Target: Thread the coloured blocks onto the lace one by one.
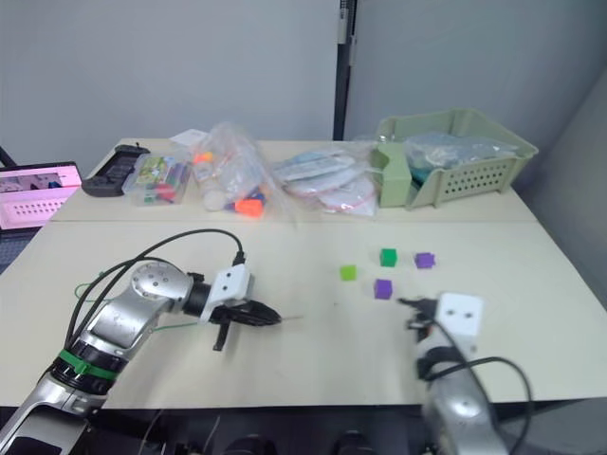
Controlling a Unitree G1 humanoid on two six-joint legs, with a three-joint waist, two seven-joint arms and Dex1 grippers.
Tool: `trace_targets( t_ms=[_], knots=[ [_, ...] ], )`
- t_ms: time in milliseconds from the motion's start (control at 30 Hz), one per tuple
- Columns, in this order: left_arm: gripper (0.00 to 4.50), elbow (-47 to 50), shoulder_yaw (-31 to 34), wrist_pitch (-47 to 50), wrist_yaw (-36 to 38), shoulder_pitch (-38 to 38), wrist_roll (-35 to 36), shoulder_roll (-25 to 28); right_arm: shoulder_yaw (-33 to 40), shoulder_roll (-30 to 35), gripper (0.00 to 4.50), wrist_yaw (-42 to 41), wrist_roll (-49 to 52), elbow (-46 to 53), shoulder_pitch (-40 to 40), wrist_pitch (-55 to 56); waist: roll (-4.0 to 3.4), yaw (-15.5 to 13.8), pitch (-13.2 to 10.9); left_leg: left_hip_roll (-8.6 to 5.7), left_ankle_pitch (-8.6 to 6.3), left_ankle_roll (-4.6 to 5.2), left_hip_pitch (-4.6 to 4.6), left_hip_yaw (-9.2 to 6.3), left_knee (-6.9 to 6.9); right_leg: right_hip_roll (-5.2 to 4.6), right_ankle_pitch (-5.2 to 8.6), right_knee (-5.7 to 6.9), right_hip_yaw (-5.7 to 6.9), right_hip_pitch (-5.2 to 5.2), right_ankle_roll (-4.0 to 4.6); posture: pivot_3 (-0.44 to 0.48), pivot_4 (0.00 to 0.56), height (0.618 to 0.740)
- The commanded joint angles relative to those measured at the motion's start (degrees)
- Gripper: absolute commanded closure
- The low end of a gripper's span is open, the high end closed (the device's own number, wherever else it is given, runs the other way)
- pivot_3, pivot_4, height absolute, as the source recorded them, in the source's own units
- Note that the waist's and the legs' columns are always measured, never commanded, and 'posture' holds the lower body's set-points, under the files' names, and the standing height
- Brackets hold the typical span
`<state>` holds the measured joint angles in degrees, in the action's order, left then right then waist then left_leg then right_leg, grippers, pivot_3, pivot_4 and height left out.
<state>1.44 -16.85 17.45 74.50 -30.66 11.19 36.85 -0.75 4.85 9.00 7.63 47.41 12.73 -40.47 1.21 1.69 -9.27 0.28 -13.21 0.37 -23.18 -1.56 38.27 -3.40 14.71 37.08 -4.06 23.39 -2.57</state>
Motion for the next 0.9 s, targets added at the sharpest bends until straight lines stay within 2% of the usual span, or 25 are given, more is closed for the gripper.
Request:
trace_targets(
  t_ms=[33,267,567,633,833,900],
  knots=[
    [4.5,0.4,0.0,-0.7,0.5,-1.0,0.3,-0.2,-11.0,0.6,3.28,1.5,-4.7,3.6,2.9,-1.3,0.02,0.0,0.0,-0.01,0.0,-0.01,0.03,0.02,0.07,-0.01,0.0,-0.02,0.0,-0.05,0.0,0.0,0.15,0.74],
    [4.5,0.9,0.1,-0.6,1.5,-1.0,0.3,0.5,-13.5,-2.7,3.28,1.3,-5.7,-4.7,2.9,-1.0,0.02,-1.0,0.0,-0.09,-0.01,0.0,-0.1,0.06,0.06,-0.03,0.05,-0.11,0.13,-0.03,0.01,0.0,0.15,0.74],
    [4.5,0.3,0.4,-0.8,1.9,-1.4,0.1,0.9,-13.4,-5.7,3.28,0.0,-3.8,-6.8,4.2,-2.1,0.02,-1.0,0.0,0.15,-0.01,0.0,-0.08,0.02,-0.15,0.26,0.25,0.05,0.34,0.1,0.38,0.0,0.15,0.74],
    [4.5,0.3,0.4,-0.7,1.8,-1.4,0.1,0.8,-12.7,-5.6,2.23,-0.4,-3.8,-5.0,4.8,0.4,0.02,-1.0,0.0,0.29,-0.01,0.0,-0.08,0.04,-0.15,0.33,0.28,0.06,0.38,0.1,0.43,0.0,0.15,0.74],
    [4.5,0.9,0.5,-0.3,1.6,-0.7,0.3,1.0,-9.9,1.3,0.1,-8.5,-1.8,4.9,4.5,0.8,0.03,-1.0,0.0,0.29,-0.02,-0.01,-0.14,0.05,-0.16,0.26,0.29,0.02,0.41,0.1,0.44,0.0,0.15,0.74],
    [4.5,1.4,0.6,-0.1,1.4,-0.4,0.4,1.0,-6.0,6.3,0.04,-15.1,1.9,7.9,3.0,0.0,0.03,-1.0,0.0,0.14,-0.02,0.0,-0.16,0.05,-0.16,0.14,0.29,0.02,0.41,0.09,0.4,0.0,0.15,0.74]
  ],
)
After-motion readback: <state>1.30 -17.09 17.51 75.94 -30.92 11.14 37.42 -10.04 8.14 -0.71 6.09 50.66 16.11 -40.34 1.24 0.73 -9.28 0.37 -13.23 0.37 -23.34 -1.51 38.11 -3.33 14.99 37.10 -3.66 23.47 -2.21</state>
